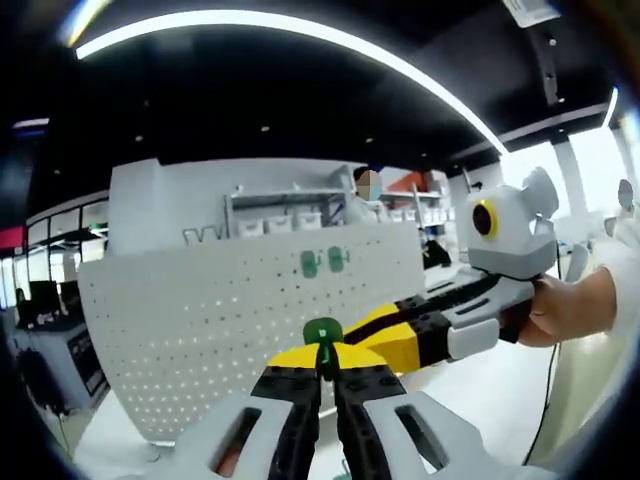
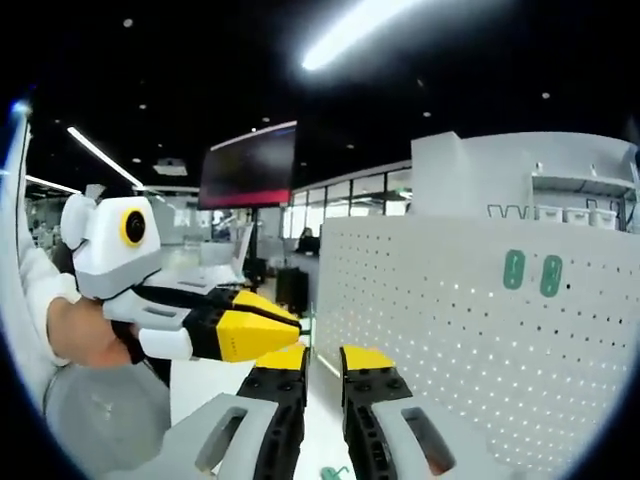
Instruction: Insert the hook assembly into the mounting plate slot until the hook locks in place.
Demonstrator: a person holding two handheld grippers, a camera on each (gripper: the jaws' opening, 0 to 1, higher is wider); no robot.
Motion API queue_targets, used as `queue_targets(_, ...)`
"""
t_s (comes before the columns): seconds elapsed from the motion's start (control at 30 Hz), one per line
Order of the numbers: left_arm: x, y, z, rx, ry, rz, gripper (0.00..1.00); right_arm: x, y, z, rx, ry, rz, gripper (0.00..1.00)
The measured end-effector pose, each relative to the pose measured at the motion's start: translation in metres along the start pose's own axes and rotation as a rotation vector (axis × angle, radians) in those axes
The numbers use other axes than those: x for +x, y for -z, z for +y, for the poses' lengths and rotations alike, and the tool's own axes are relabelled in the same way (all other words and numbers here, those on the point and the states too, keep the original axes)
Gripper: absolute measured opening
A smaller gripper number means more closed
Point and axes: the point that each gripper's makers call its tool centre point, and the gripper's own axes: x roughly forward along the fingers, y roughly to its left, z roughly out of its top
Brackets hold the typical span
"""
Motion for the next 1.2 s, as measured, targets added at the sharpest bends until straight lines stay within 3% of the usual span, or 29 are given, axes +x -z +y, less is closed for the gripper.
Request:
queue_targets(0.63, 0.031, -0.006, 0.016, 0.003, -0.043, -0.003, 0.03, -0.034, -0.009, -0.031, 0.009, 0.061, -0.029, 0.37)
queue_targets(0.9, 0.051, -0.018, 0.034, -0.053, -0.085, -0.037, 0.03, -0.050, -0.016, -0.042, 0.005, 0.101, -0.027, 0.41)
queue_targets(1.2, 0.074, -0.033, 0.044, -0.039, -0.129, -0.080, 0.03, -0.056, -0.021, -0.049, 0.019, 0.125, -0.041, 0.42)
